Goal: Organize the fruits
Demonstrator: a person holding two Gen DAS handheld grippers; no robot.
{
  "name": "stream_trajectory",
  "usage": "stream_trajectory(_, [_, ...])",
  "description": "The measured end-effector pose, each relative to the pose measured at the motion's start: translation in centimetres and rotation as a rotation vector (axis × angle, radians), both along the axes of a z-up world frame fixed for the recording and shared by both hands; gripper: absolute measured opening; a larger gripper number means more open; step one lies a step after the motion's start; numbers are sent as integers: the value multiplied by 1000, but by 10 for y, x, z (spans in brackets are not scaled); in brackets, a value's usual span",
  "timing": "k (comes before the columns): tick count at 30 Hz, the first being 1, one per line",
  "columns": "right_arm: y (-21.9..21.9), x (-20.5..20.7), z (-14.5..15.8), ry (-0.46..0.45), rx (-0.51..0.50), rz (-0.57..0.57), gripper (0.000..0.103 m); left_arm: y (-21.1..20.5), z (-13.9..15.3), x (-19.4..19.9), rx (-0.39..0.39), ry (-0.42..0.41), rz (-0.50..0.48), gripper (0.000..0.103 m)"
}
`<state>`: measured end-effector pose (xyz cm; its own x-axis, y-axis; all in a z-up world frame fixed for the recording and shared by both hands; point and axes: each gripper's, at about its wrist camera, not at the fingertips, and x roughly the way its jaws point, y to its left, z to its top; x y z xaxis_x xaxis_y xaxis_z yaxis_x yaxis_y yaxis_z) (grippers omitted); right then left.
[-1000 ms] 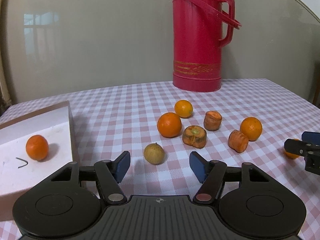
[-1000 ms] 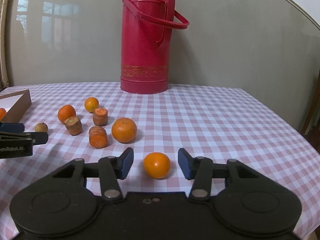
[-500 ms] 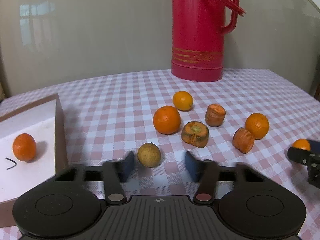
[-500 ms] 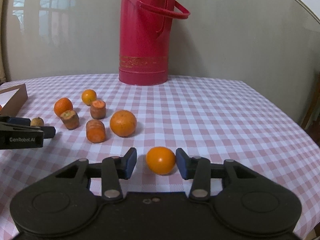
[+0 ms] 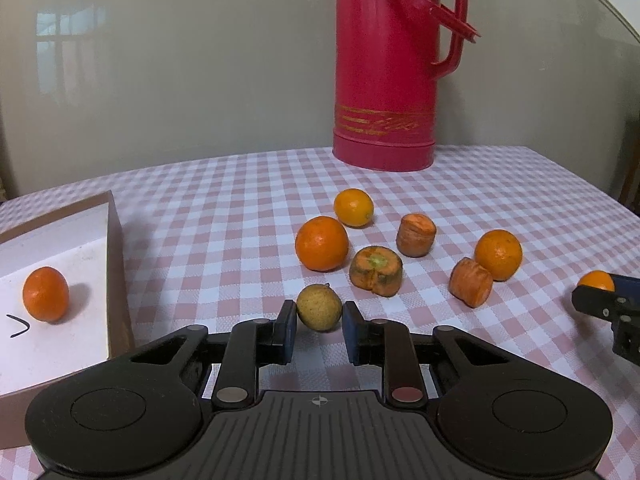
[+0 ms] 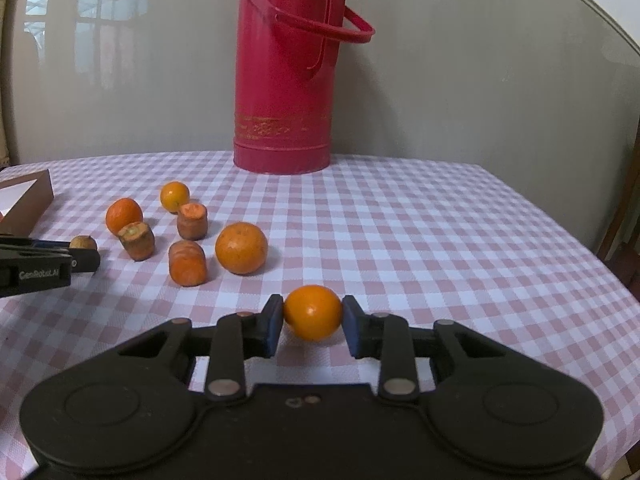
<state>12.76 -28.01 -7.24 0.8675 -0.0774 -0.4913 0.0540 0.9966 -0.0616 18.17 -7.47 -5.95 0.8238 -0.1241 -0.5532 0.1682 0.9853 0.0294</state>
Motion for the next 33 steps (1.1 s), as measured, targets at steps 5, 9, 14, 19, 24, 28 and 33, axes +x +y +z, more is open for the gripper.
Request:
stream_trajectory(5, [-2,-1,2,-11,6,-1,23,2,4,-4,-5,-7,-1,25])
stream_trajectory(9, [-2,-4,6,-23,11,1,23,6,11,-15,-13,-20,-1,25])
stream_trajectory(14, [-2,-11,16,-46,12,8,23,13,20,-35,-20,-43,1,25])
stream_trajectory(19, [3,-22,29,-74,15,22,23,16,29,-53,-3,-93,13,25])
stream_trajectory(24, [14,-30,40,-100,13,53,23,20,39,-69,17,-138,30,25])
stream_trajectory(28, [25,-35,48,-122,6,83,23,31,44,-84,13,-158,57,25])
stream_trajectory(33, [36,-38,56,-134,8,115,23,45,46,-101,3,-174,94,25])
